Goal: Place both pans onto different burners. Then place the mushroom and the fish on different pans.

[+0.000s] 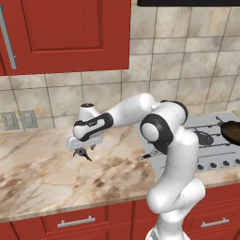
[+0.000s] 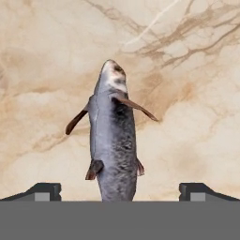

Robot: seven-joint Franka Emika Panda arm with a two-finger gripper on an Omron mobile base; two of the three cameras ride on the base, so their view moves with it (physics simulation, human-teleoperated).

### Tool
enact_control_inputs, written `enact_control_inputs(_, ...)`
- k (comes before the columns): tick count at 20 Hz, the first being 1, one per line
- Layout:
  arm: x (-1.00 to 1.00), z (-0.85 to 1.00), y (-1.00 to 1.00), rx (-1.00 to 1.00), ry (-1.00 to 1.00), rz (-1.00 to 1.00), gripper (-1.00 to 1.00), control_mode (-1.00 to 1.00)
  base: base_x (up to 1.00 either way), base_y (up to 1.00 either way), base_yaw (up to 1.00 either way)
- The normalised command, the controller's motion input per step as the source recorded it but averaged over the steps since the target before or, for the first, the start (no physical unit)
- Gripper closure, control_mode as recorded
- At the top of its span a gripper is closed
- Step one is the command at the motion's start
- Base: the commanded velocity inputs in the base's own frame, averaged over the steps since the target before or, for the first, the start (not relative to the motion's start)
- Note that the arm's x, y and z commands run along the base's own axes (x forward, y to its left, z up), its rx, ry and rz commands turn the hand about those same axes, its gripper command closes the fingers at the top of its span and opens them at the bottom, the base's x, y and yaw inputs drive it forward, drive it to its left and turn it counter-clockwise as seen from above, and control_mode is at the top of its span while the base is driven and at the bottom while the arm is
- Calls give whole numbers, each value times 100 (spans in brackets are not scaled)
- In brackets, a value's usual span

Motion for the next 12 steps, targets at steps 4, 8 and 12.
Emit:
enact_control_inputs(4, 6, -17, 14, -2, 0, 0, -100, -100, 0, 0, 0)
enact_control_inputs(8, 8, -14, 8, -1, 0, 0, -100, -100, 0, 0, 0)
enact_control_inputs(12, 8, -14, 1, 0, 0, 0, -100, -100, 0, 0, 0)
